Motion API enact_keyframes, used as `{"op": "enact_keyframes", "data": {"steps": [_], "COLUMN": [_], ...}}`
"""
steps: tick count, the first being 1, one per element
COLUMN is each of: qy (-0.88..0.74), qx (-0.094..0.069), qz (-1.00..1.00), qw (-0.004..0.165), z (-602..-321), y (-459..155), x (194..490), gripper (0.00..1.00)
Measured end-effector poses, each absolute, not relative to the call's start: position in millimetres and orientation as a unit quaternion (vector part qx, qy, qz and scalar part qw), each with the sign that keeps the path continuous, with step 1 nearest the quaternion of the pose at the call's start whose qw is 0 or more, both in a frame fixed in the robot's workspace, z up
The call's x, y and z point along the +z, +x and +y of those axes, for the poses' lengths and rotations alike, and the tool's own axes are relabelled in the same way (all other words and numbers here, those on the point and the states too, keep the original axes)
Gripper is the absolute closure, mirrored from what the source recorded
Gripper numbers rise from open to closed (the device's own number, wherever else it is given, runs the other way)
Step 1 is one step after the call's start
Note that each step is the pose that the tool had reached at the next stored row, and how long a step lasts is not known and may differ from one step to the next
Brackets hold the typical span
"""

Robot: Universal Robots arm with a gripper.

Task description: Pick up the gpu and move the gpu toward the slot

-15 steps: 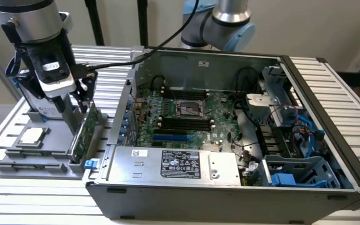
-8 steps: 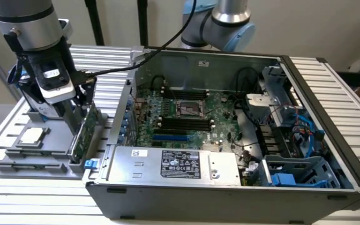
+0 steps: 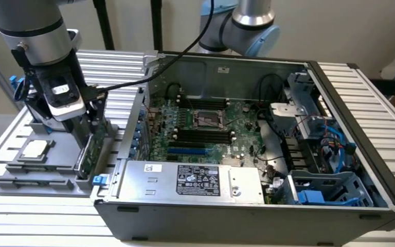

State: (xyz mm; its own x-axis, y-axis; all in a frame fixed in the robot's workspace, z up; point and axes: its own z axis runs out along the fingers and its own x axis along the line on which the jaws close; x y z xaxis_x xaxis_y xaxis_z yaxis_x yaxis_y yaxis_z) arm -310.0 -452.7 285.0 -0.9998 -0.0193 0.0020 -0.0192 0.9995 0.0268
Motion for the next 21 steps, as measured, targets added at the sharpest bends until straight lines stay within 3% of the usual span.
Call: {"op": "enact_keyframes", "data": {"steps": [21], "qy": [0.004], "qx": [-0.013], "qz": [-1.0], "qw": [0.001], "z": [-452.6], "y": [-310.1], "x": [246.8], "gripper": [0.46]}}
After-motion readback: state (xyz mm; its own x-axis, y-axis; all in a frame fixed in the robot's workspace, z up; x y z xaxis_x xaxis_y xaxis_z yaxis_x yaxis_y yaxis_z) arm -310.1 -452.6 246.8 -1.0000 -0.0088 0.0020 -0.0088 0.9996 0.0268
